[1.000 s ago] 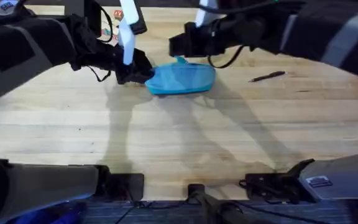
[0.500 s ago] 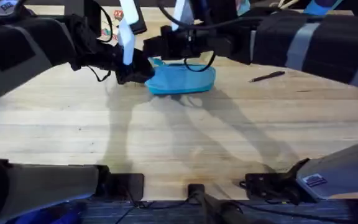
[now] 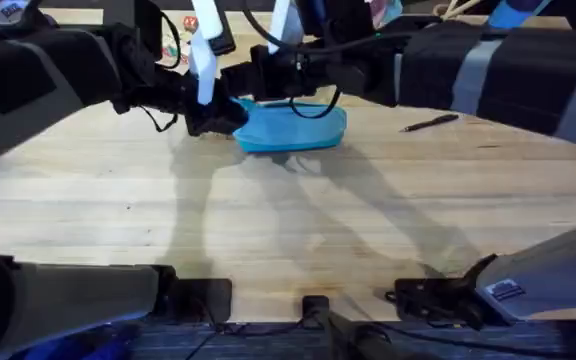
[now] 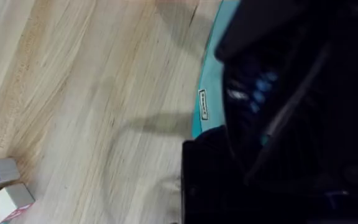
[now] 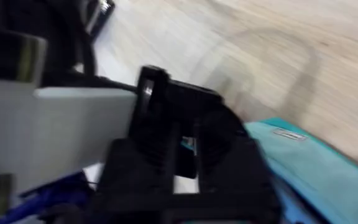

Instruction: Unzip the bag, pick up the pens from the table one at a time and place them inside, then zip the bag closed.

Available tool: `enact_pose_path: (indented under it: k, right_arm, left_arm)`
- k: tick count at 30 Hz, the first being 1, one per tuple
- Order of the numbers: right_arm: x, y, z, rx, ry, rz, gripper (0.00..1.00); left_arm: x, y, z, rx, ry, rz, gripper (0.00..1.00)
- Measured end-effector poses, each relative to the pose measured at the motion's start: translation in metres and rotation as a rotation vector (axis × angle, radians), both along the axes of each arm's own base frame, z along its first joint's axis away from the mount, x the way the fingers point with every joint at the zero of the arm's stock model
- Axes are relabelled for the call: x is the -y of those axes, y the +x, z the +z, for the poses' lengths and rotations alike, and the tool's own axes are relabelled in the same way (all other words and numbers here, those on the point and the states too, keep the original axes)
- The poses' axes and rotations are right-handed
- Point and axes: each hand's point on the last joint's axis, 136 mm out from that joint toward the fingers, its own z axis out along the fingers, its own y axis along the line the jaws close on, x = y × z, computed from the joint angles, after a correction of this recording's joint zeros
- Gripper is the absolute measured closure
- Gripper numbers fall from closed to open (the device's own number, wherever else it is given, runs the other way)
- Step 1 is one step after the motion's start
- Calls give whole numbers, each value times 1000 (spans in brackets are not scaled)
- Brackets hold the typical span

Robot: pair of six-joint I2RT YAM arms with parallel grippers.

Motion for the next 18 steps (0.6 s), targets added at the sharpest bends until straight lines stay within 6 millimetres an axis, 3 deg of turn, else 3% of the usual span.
enact_pose_path:
  k: [2, 6, 7, 10, 18]
  right_arm:
    - [7, 1, -5, -14, -26, -4, 684]
    - [31, -3, -21, -85, -106, -19, 108]
    - [38, -4, -21, -83, -123, -17, 33]
    - [59, -10, -13, -74, -179, -29, 7]
    - [120, -17, 35, 74, -283, -108, 6]
  left_arm:
    - [0, -1, 0, -1, -2, -4, 959]
    - [2, 0, 1, 4, -5, -8, 959]
    - [3, -1, 1, 4, -7, -11, 959]
    - [3, 0, 1, 7, -4, -12, 959]
    - [3, 0, 1, 7, -2, -11, 959]
